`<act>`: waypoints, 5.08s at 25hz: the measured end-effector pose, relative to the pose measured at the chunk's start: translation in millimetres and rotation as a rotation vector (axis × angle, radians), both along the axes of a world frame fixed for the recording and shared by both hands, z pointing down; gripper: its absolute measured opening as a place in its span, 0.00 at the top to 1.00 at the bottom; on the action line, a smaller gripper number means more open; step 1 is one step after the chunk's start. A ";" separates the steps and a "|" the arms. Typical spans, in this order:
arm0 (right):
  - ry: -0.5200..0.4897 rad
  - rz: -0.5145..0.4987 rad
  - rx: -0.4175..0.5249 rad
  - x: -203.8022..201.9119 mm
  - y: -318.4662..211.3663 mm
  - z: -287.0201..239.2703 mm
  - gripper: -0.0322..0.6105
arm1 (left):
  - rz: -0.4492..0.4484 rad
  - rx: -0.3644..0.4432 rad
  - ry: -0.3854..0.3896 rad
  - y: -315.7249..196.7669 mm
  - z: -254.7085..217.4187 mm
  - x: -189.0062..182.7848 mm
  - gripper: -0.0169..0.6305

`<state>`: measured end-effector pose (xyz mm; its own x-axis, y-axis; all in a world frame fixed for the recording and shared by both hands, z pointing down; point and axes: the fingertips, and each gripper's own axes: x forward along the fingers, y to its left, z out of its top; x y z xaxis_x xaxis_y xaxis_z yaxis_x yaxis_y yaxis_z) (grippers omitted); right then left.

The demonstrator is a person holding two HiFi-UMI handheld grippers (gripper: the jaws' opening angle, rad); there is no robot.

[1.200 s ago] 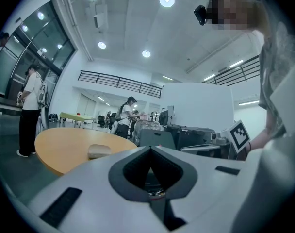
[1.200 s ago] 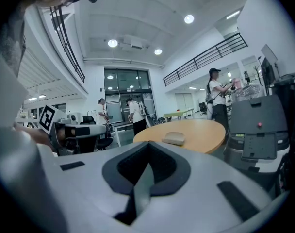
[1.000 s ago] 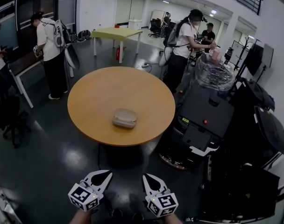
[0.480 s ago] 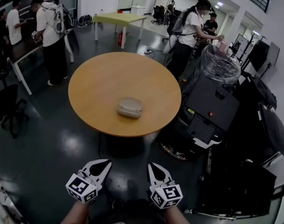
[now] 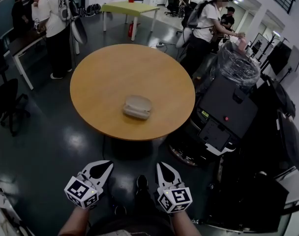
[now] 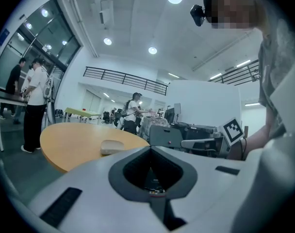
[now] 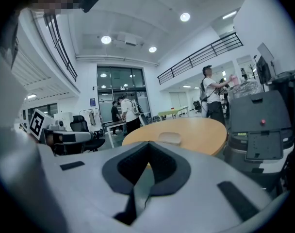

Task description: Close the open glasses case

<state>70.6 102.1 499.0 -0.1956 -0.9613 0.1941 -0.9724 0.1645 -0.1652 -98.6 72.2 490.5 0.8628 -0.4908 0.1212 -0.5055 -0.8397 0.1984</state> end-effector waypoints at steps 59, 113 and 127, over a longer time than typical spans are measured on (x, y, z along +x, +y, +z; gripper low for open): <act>0.029 0.005 -0.224 113.6 -422.3 58.3 0.97 | 0.178 -0.243 -0.304 -343.8 141.4 123.1 0.96; 0.198 -0.415 -0.376 38.1 -333.2 131.8 0.97 | 0.103 -0.252 -0.392 -293.3 166.5 125.6 0.96; 0.297 -0.450 -0.457 39.6 -314.9 133.8 0.97 | 0.093 -0.323 -0.329 -297.9 170.8 127.9 0.96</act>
